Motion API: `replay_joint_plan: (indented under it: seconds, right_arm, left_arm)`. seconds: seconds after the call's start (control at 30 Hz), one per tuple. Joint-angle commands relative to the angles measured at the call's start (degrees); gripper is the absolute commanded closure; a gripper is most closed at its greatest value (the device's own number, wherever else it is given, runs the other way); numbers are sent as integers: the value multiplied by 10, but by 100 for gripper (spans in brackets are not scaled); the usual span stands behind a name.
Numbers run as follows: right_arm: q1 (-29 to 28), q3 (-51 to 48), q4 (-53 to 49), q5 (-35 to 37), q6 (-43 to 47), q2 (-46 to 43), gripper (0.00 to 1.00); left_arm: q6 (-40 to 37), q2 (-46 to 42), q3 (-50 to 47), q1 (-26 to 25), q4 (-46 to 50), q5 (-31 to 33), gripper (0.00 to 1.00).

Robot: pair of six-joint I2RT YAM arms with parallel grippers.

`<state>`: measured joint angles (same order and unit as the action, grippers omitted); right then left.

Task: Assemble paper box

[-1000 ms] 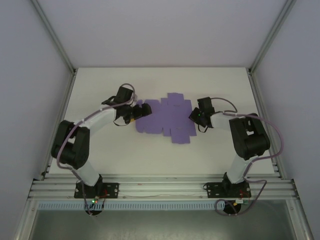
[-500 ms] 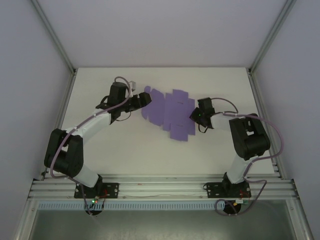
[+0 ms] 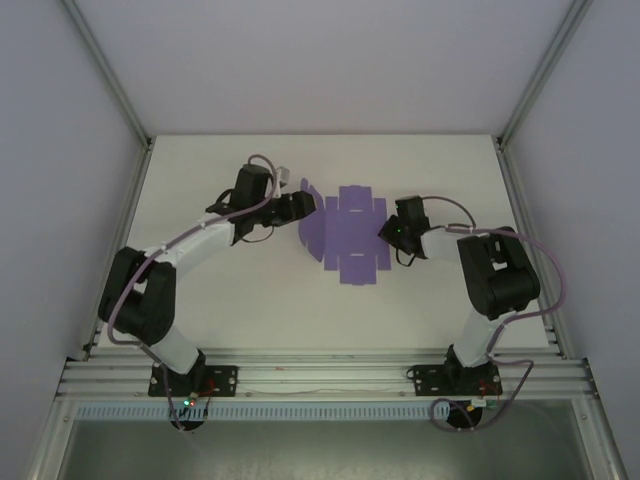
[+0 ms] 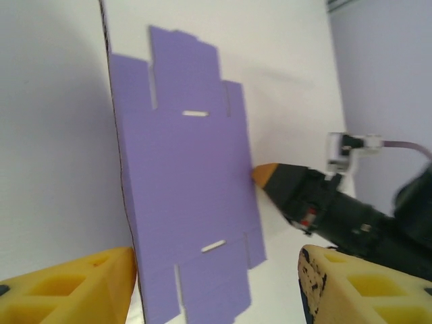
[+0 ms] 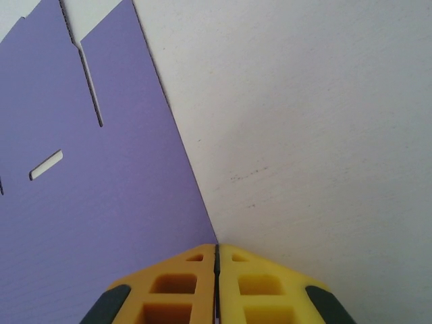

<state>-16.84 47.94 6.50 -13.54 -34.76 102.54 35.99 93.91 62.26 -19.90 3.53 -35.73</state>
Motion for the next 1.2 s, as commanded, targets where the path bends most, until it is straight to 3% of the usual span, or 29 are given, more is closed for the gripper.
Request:
replay_joint_plan:
  seconds: [0.0,0.33,0.4,0.6,0.63,0.7,0.77,0.83,0.87,0.9,1.17]
  right_arm:
    - [-14,-45,-133,-37,-5,66,92]
    - [-15,-50,-133,-28,-6,64,92]
    - [-14,-48,-136,-25,-4,62,92]
    - [-14,-18,-192,-9,25,2,84]
    - [-13,-8,-209,2,34,-24,81]
    - [-11,16,-254,40,52,-75,74]
    - [3,44,-306,82,72,-133,56]
    - [24,56,-323,77,92,-198,32]
    - [36,55,-320,59,100,-229,9]
    - [48,52,-313,36,108,-260,0]
    - [119,8,-220,-226,162,-418,0]
  left_arm:
    - [-8,35,19,-12,33,22,36]
    - [-29,51,42,-16,67,76,49]
    - [-39,45,44,-16,75,95,56]
    - [-73,19,61,-16,101,145,94]
    - [-77,10,63,-17,101,144,100]
    - [-82,-15,61,-17,94,135,100]
    - [-85,-50,51,-17,79,114,100]
    - [-82,-95,33,-16,51,84,100]
    - [-77,-119,23,-16,33,69,100]
    - [-71,-142,12,-16,12,54,100]
    - [20,-286,-67,-13,-130,-45,100]
